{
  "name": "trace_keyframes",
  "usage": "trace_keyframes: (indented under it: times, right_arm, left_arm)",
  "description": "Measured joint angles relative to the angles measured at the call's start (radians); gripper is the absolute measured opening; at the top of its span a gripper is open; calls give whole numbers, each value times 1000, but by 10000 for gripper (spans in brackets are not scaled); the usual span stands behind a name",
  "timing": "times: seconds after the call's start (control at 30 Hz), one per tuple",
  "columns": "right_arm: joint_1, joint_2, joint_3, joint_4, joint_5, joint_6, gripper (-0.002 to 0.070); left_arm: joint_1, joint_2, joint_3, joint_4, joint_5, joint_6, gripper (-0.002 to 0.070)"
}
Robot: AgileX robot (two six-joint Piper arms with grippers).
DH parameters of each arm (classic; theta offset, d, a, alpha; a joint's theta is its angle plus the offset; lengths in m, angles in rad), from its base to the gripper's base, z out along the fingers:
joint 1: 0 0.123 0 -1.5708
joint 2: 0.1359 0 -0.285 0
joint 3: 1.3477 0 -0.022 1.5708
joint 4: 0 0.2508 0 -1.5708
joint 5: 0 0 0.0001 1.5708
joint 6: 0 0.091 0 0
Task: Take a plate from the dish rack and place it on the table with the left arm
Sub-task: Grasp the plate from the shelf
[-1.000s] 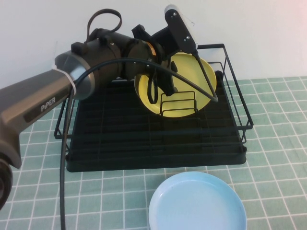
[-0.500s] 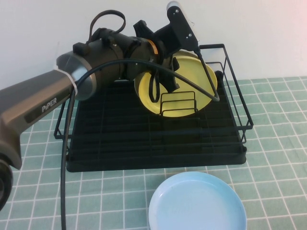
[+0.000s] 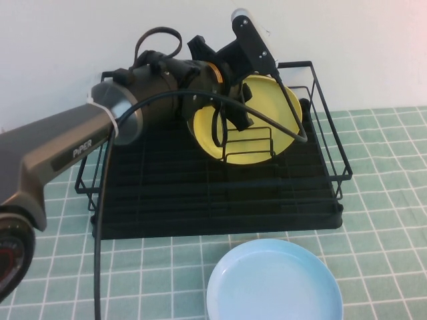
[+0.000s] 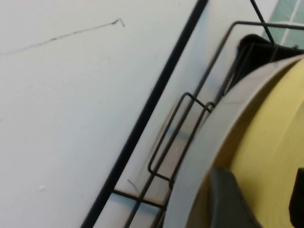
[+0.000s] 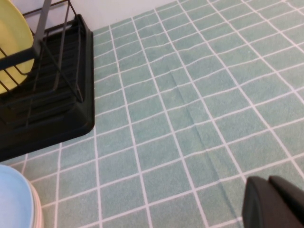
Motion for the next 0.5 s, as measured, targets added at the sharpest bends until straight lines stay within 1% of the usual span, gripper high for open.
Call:
trace_keyframes:
  times: [0.23,0.37,0.5]
  right_arm:
    - [0,0,0,0,0,2,-1]
    - [0,0,0,0,0,2,-1]
    - [0,0,0,0,0,2,-1]
  left_arm:
    - [0,54,-2,6,-62,-14,255]
    - [0,52,-4,8,-39,-19,182]
    - [-4,50,-48,16,53,-19,167]
